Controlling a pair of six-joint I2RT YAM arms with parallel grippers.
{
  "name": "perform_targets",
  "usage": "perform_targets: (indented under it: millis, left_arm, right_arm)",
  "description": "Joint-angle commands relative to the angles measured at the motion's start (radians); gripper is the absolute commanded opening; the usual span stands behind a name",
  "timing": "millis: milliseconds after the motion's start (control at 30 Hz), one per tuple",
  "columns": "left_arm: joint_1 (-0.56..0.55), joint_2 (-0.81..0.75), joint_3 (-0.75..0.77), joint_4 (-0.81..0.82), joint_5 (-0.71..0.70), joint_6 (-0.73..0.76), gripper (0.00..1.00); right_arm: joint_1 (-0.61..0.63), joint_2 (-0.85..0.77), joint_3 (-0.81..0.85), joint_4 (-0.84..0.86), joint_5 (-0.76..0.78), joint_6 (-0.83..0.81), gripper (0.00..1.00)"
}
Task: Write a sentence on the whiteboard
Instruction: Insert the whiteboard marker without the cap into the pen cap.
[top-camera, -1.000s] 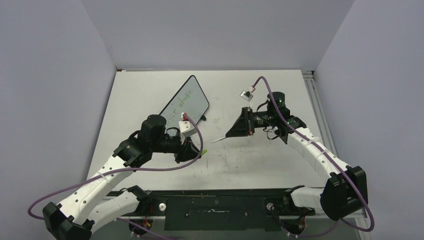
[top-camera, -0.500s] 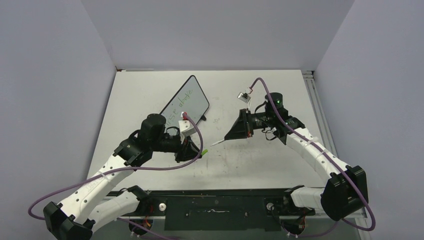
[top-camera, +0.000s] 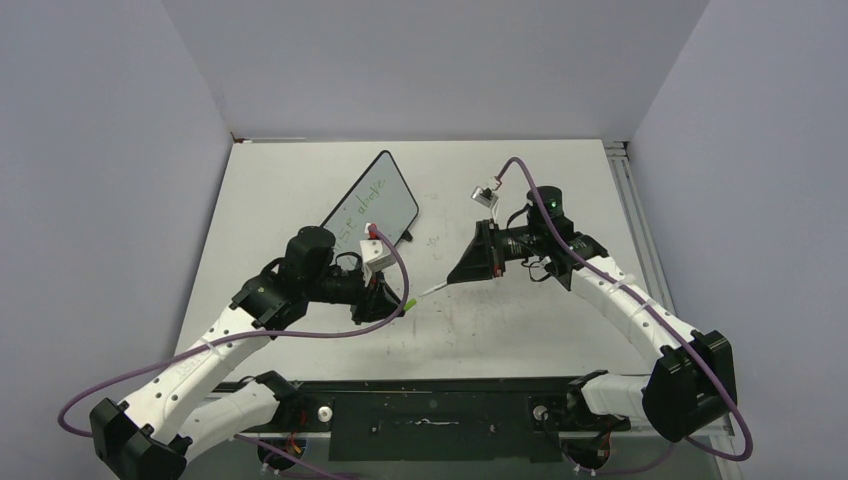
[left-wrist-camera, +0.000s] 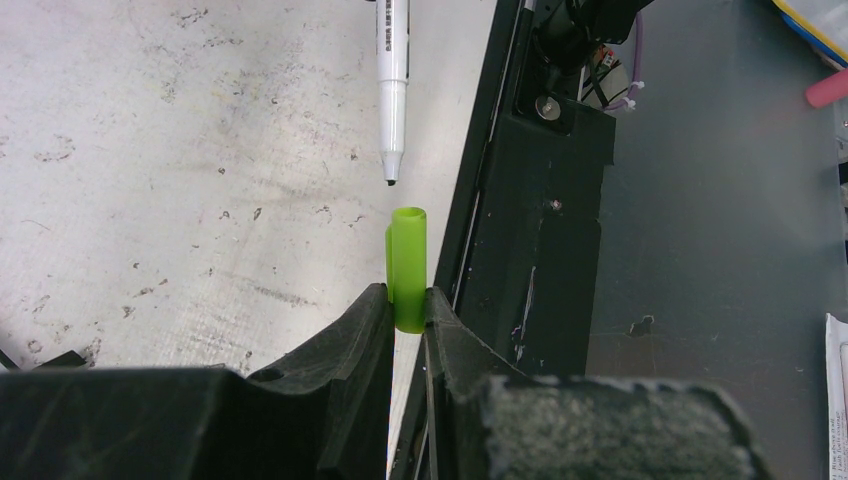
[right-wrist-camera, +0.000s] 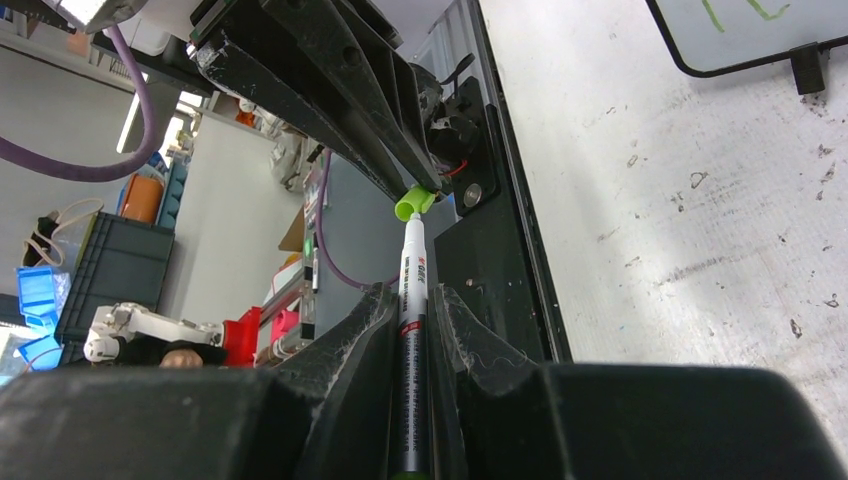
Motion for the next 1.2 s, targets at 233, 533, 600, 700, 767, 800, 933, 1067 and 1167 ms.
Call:
perform_targets:
  millis: [233, 533, 600, 700, 767, 800, 933, 1067, 1167]
  left_arm:
    - [0.008, 0.008, 0.018, 0.03, 0.025, 0.002, 0.0]
    - [0.013, 0.012, 0.018, 0.03, 0.027, 0.0, 0.0]
    - [0.014, 0.013, 0.019, 0.03, 0.027, 0.0, 0.0]
    - [0.014, 0.014, 0.018, 0.031, 0.026, -0.001, 0.0]
    - [0.014, 0.014, 0.018, 0.03, 0.026, -0.001, 0.0]
    - [0.014, 0.014, 0.019, 0.031, 0.027, 0.0, 0.0]
    - [0.014, 0.014, 0.018, 0.03, 0.027, 0.0, 0.0]
    - [0.014, 0.017, 0.019, 0.031, 0.029, 0.0, 0.0]
    - [0.014, 0.017, 0.02, 0.03, 0.03, -0.001, 0.0]
  right_arm:
    - [0.023, 0.006, 0.039, 0.034, -0.024, -0.037, 0.08]
    - [0.029, 0.004, 0.037, 0.035, -0.025, -0.042, 0.08]
    - [0.029, 0.004, 0.037, 0.035, -0.024, -0.044, 0.08]
    - [0.029, 0.003, 0.035, 0.035, -0.024, -0.044, 0.08]
    - [0.03, 0.006, 0.038, 0.035, -0.024, -0.045, 0.08]
    - [0.03, 0.007, 0.038, 0.035, -0.023, -0.045, 0.08]
    - [0.035, 0.012, 0.038, 0.034, -0.02, -0.048, 0.09]
    - [0.04, 0.019, 0.041, 0.035, -0.014, -0.048, 0.09]
    - [0.044, 0.022, 0.044, 0.036, -0.013, -0.05, 0.09]
